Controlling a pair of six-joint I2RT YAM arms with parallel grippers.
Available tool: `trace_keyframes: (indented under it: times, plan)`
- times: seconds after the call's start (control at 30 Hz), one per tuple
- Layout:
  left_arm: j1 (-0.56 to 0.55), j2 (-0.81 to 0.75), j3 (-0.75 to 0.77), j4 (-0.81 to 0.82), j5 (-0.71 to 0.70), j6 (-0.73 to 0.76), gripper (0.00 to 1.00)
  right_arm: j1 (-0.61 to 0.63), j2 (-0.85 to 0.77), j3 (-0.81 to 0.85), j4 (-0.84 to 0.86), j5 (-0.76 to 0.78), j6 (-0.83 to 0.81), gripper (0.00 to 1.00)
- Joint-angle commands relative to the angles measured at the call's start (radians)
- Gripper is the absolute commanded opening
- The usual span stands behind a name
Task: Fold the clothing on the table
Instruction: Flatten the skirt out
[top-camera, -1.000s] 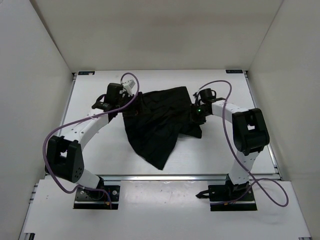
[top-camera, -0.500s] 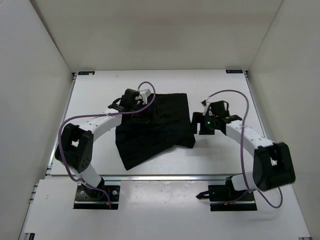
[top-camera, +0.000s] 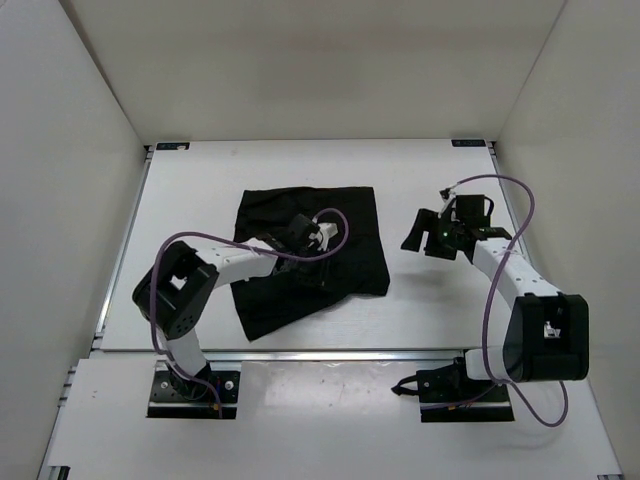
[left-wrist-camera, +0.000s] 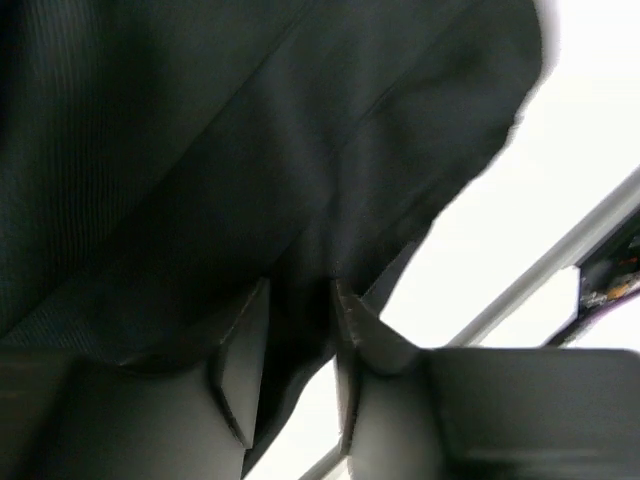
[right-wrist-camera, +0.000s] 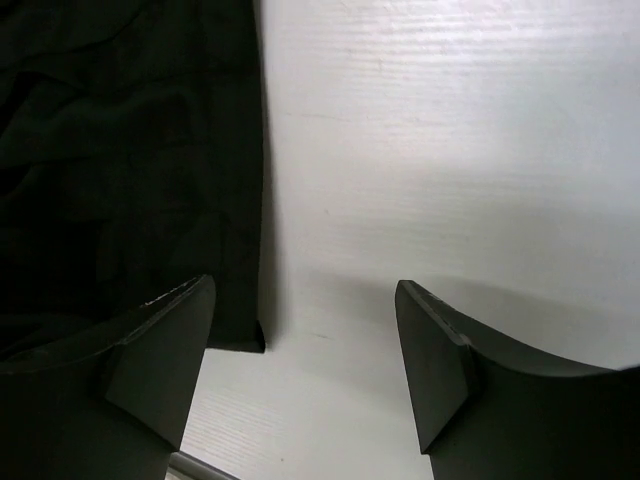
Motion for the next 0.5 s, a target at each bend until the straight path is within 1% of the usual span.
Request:
trace_keyframes:
  times: [0.0,0.03,0.1,0.13,0.2,0.27,0.33,0.4,0.43,0.47]
  plan:
    - [-0.002,0.002,-0.056,-0.013,-0.046,-0.031,0.33,0.034,0.050,0.084,0.030,-0.001,-0.030,0.70]
    - [0.002,0.001,-0.065,-0.018,-0.050,-0.034,0.31,0.038,0.052,0.102,0.030,-0.002,-0.028,0.70]
    - [0.026,-0.007,-0.100,-0.041,-0.038,-0.047,0.22,0.046,0.067,0.119,0.026,-0.007,-0.028,0.70]
    - [0.042,-0.019,-0.114,-0.038,-0.046,-0.058,0.20,0.052,0.069,0.122,0.038,-0.010,-0.028,0.69]
    - [0.076,-0.047,-0.158,-0.089,-0.070,-0.066,0.13,0.054,0.073,0.134,0.053,-0.010,-0.024,0.70]
    - [0.114,-0.102,-0.185,-0.131,-0.098,-0.063,0.10,0.061,0.076,0.133,0.060,-0.009,-0.030,0.70]
    - [0.146,-0.151,-0.209,-0.211,-0.135,-0.063,0.07,0.070,0.082,0.147,0.075,-0.013,-0.037,0.72]
    - [0.209,-0.229,-0.223,-0.260,-0.184,-0.074,0.02,0.070,0.107,0.165,0.075,-0.022,-0.045,0.74]
    - [0.235,-0.252,-0.240,-0.275,-0.201,-0.087,0.01,0.075,0.115,0.174,0.084,-0.025,-0.050,0.77]
    - [0.269,-0.307,-0.261,-0.275,-0.216,-0.101,0.00,0.083,0.130,0.191,0.080,-0.018,-0.053,0.78]
